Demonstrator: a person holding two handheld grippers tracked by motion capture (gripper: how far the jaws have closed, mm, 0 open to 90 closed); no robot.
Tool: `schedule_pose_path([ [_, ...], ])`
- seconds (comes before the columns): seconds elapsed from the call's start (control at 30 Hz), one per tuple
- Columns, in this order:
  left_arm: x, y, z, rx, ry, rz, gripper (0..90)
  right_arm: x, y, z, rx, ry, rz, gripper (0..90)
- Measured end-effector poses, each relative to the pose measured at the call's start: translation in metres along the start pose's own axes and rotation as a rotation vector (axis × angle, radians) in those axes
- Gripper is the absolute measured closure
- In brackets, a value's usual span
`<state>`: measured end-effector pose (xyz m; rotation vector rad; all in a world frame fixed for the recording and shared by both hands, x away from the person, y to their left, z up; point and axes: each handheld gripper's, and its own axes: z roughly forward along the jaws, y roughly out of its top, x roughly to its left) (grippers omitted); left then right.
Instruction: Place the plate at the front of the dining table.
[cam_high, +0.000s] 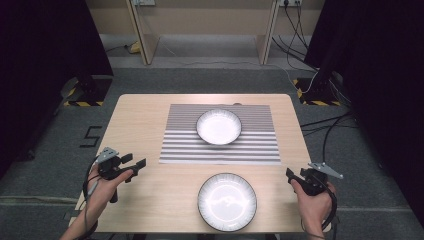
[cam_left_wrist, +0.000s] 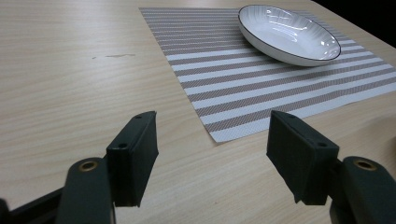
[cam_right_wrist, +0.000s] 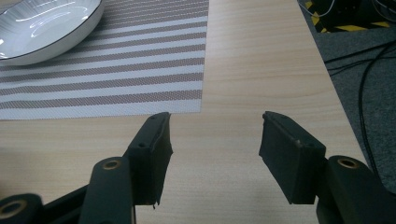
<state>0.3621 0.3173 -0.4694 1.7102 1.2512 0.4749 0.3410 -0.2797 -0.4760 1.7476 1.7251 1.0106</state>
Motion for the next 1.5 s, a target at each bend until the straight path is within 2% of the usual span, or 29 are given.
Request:
schedule_pose_path([
  [0.43, 0.017, -0.012, -0.014, -0.004, 0.044, -0.023, 32.8, -0.016, -0.012, -0.009, -0.009, -0.012, 0.033, 43.4],
  [1.1, 0.042, -0.032, -0.029, -0.013, 0.109, -0.065, 32.7, -0.032, -0.029, -0.016, -0.025, -0.039, 0.044, 43.5],
  [1.37, 0.045, -0.037, -0.031, -0.012, 0.118, -0.073, 32.7, -0.033, -0.034, -0.015, -0.026, -0.043, 0.057, 43.1],
  [1.5, 0.041, -0.034, -0.027, -0.017, 0.103, -0.070, 32.8, -0.032, -0.034, -0.014, -0.030, -0.040, 0.052, 42.2],
])
